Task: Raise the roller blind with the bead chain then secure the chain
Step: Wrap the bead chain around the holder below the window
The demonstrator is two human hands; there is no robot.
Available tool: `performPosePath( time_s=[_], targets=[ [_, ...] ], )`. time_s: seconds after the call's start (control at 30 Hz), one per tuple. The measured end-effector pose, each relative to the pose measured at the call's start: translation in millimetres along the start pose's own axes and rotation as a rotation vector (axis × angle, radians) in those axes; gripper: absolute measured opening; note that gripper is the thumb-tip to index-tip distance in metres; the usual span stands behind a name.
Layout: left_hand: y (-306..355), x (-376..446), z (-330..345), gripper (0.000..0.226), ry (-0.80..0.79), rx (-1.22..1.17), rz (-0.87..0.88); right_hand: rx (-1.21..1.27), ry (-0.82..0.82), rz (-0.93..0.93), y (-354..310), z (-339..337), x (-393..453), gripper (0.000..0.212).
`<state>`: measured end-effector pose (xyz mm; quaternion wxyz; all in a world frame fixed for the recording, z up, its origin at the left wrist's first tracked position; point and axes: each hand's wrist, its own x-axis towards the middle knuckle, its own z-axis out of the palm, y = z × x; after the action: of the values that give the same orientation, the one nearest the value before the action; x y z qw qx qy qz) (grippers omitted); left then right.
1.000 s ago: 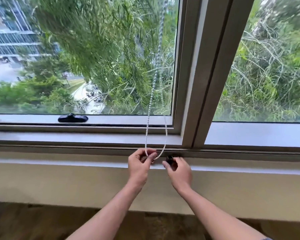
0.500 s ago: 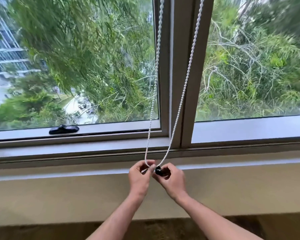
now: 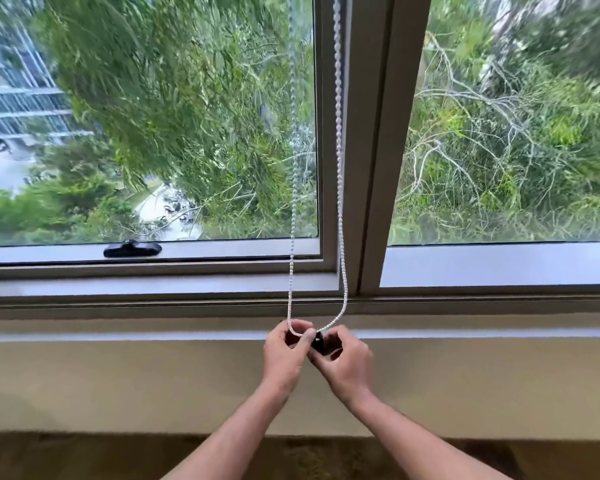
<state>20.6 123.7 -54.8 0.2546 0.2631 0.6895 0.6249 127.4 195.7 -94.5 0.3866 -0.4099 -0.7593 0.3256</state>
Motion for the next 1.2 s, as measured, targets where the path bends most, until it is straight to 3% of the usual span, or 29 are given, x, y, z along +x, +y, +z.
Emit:
performPosePath(
  time_s=[0.2, 0.33, 0.73, 0.97, 1.2],
  targets=[
    [6.9, -3.9, 3.7, 0.017, -0.113, -0.187, -0.243, 0.007, 0.019, -0.047, -9.2, 5.7, 1.1, 0.030],
    [14.2, -7.8, 4.1, 0.024, -0.165, -0.193, -0.308, 0.007, 0.023, -0.045, -15.2, 7.4, 1.7, 0.026],
    [13.9, -4.8, -1.1, 0.040, -0.248, -0.157, -0.259, 0.054, -0.054, -0.024, -22.9, 5.6, 6.1, 0.034],
    [17.6, -1.9, -1.9, 0.036, -0.294, -0.131, -0.234, 0.047, -0.149, 0.006, -21.9, -4.2, 11.3, 0.031],
    [23.6, 0.5, -10.3, 0.033, -0.354, -0.131, -0.304, 0.500, -0.225, 0.124, -37.7, -13.8, 1.9, 0.019]
  ],
)
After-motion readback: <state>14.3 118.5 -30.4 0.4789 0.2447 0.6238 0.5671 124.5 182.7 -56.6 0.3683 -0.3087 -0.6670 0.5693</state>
